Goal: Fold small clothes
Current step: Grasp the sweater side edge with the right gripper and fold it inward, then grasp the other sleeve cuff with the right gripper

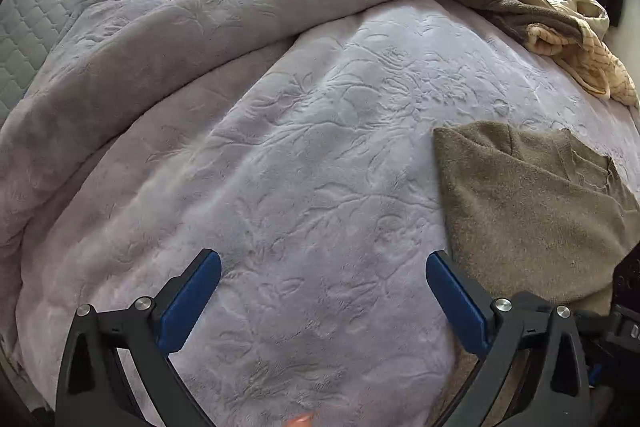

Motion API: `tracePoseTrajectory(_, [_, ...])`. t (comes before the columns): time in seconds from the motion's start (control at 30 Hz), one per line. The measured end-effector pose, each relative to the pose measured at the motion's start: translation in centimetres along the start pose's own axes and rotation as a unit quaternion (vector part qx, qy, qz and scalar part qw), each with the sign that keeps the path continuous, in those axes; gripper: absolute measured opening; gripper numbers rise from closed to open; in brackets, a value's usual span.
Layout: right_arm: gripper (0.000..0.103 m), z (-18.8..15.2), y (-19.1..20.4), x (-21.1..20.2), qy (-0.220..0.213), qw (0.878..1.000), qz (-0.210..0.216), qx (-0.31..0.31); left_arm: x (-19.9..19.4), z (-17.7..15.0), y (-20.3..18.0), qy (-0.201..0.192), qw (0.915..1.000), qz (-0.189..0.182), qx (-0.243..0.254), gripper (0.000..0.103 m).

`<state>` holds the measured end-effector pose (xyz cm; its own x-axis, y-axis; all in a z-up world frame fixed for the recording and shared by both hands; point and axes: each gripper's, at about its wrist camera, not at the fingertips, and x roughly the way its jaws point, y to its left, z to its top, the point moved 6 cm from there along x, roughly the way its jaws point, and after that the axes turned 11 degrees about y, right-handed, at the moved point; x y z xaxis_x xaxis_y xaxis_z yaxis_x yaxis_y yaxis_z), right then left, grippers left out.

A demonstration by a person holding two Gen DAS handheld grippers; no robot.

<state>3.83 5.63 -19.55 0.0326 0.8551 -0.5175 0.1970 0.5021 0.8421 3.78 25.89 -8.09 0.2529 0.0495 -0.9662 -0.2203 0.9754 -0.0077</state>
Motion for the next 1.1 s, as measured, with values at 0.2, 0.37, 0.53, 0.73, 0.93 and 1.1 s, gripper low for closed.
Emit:
tracePoseTrajectory(0.2, [0.007, 1.0, 1.2, 2.5, -0.018, 1.000, -0.008, -0.004, 0.2, -1.0, 2.2, 0.020, 0.9996, -0.011, -0.013, 0.103])
tracePoseTrajectory(0.37, [0.006, 0.7, 1.2, 5.2, -0.007, 0.999, -0.035, -0.013, -0.1, -2.0, 2.0, 0.016, 0.9998, -0.010, -0.010, 0.103])
tracePoseTrajectory(0.53, [0.009, -0.2, 1.1, 4.9, 0.006, 0.998, -0.059, -0.028, -0.4, -2.5, 0.0, 0.018, 0.9993, -0.031, 0.011, 0.103])
tracePoseTrajectory(0.73, [0.046, -2.4, 1.1, 0.7, 0.017, 0.995, -0.085, -0.046, -1.1, -3.3, -3.2, 0.027, 0.9979, -0.049, 0.033, 0.103])
tracePoseTrajectory(0.93, [0.048, -4.4, -2.3, -7.9, -0.030, 0.993, -0.113, -0.025, -1.6, -5.2, -6.9, 0.032, 0.9959, -0.056, 0.063, 0.103])
tracePoseTrajectory(1.1, [0.048, -2.1, -6.5, -19.9, -0.169, 0.973, -0.158, 0.025, -1.3, -6.7, -10.0, 0.048, 0.9937, -0.064, 0.078, 0.103])
